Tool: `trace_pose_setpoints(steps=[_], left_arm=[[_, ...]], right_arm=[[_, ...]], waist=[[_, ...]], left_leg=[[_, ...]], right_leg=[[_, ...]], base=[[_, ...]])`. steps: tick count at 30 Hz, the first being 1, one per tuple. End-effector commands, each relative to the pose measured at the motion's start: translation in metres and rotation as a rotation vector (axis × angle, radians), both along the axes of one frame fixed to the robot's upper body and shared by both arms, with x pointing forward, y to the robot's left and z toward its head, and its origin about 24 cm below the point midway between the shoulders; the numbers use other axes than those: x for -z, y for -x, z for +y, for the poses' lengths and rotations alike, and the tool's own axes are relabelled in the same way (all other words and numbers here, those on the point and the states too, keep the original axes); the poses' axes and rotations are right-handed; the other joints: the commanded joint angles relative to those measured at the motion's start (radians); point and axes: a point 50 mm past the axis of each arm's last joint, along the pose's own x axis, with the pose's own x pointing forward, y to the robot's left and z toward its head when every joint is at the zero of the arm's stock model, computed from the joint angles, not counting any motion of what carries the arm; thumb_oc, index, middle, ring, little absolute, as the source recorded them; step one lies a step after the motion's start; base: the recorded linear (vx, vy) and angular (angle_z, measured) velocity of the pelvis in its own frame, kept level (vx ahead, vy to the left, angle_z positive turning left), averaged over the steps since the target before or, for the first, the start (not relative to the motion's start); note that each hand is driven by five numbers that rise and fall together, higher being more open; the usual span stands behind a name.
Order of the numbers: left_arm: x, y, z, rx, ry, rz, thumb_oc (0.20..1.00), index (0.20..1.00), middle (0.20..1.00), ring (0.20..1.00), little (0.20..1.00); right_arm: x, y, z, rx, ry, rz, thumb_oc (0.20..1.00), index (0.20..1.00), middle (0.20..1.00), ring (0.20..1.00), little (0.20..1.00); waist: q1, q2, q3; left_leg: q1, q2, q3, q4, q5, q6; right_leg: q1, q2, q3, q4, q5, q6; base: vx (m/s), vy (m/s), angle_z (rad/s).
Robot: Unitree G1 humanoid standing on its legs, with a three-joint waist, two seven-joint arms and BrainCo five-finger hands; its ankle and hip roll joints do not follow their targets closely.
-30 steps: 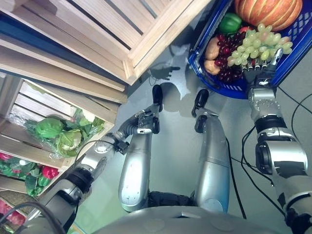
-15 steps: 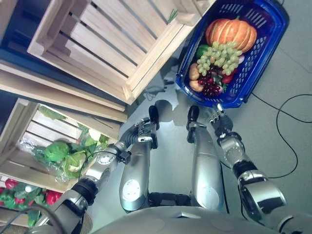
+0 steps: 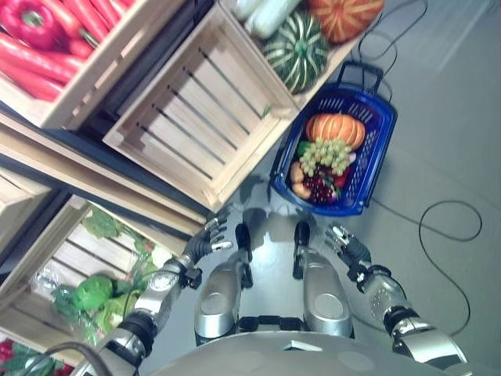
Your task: Pick up fruits and vegetables into the basket
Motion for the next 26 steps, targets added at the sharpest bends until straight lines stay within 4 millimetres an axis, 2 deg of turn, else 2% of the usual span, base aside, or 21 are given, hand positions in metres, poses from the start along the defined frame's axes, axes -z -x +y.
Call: trace_pose_setpoints(steps=[1,5,6,9,10,13,15,18,19,26], left_arm=[[0.008,0.010,0.008,-0.044,-0.032,0.046,1.000,1.000,1.000,1.000,1.000],[0.027,0.026,0.014,-0.081,-0.079,0.178,1.000,1.000,1.000,1.000,1.000],[0.033,0.032,0.014,-0.074,-0.112,0.225,1.000,1.000,1.000,1.000,1.000],[0.042,0.039,0.017,-0.067,-0.162,0.306,1.000,1.000,1.000,1.000,1.000],[0.044,0.041,0.018,-0.056,-0.181,0.325,1.000,1.000,1.000,1.000,1.000],[0.049,0.046,0.019,-0.050,-0.172,0.397,1.000,1.000,1.000,1.000,1.000],[0.052,0.049,0.018,-0.066,-0.132,0.465,1.000,1.000,1.000,1.000,1.000],[0.055,0.052,0.016,-0.067,-0.121,0.533,1.000,1.000,1.000,1.000,1.000],[0.058,0.057,0.017,-0.090,-0.118,0.573,1.000,1.000,1.000,1.000,1.000],[0.062,0.066,0.010,-0.068,-0.071,0.672,1.000,1.000,1.000,1.000,1.000]], right_arm=[[0.010,0.011,0.020,-0.135,0.007,0.064,1.000,1.000,1.000,1.000,1.000],[0.021,0.027,0.033,-0.206,0.008,0.158,1.000,1.000,1.000,1.000,1.000],[0.025,0.032,0.040,-0.282,0.054,0.198,1.000,1.000,1.000,1.000,1.000],[0.032,0.042,0.042,-0.473,0.207,0.286,1.000,1.000,1.000,1.000,1.000],[0.033,0.045,0.042,-0.489,0.211,0.315,1.000,1.000,1.000,1.000,1.000],[0.034,0.042,0.042,-0.453,0.198,0.357,1.000,1.000,1.000,1.000,1.000],[0.034,0.041,0.041,-0.507,0.261,0.382,1.000,1.000,1.000,1.000,1.000],[0.035,0.043,0.045,-0.533,0.202,0.409,1.000,1.000,1.000,1.000,1.000],[0.037,0.048,0.048,-0.506,0.144,0.451,1.000,1.000,1.000,1.000,1.000],[0.041,0.062,0.044,-0.475,0.104,0.541,1.000,1.000,1.000,1.000,1.000]], waist=[[0.020,-0.050,-0.052],[0.027,-0.071,-0.110],[0.026,-0.077,-0.131],[0.028,-0.087,-0.151],[0.031,-0.089,-0.156],[0.035,-0.093,-0.166],[0.036,-0.098,-0.179],[0.038,-0.100,-0.183],[0.039,-0.101,-0.191],[0.038,-0.100,-0.209]], left_leg=[[-0.004,-0.046,-0.007,0.070,-0.145,0.022],[0.051,-0.045,-0.002,0.036,-0.147,0.024],[0.069,-0.047,0.004,0.027,-0.149,0.026],[0.090,-0.052,0.006,0.030,-0.160,0.029],[0.096,-0.054,0.004,0.032,-0.164,0.032],[0.110,-0.058,0.001,0.041,-0.172,0.036],[0.117,-0.059,0.008,0.052,-0.183,0.040],[0.131,-0.063,0.004,0.062,-0.193,0.045],[0.140,-0.066,0.001,0.065,-0.196,0.046],[0.177,-0.064,0.004,0.054,-0.201,0.048]], right_leg=[[0.022,-0.007,-0.039,0.069,-0.082,0.055],[0.075,-0.006,-0.041,0.032,-0.068,0.065],[0.091,-0.004,-0.038,0.015,-0.060,0.067],[0.116,-0.005,-0.036,-0.004,-0.056,0.066],[0.124,-0.005,-0.035,-0.006,-0.057,0.065],[0.144,-0.006,-0.037,-0.010,-0.059,0.061],[0.154,-0.006,-0.035,-0.012,-0.063,0.058],[0.173,-0.004,-0.037,-0.014,-0.065,0.052],[0.185,-0.003,-0.038,-0.017,-0.068,0.048],[0.225,0.007,-0.043,-0.036,-0.072,0.040]], base=[[0.12,-0.004,-0.01],[0.09,0.007,-0.01],[0.04,0.029,-0.02],[0.00,0.000,0.00],[0.00,0.000,0.00],[0.00,0.000,0.04],[0.00,0.000,0.00],[0.00,0.000,0.00],[0.00,0.000,0.00],[0.00,0.000,0.00]])
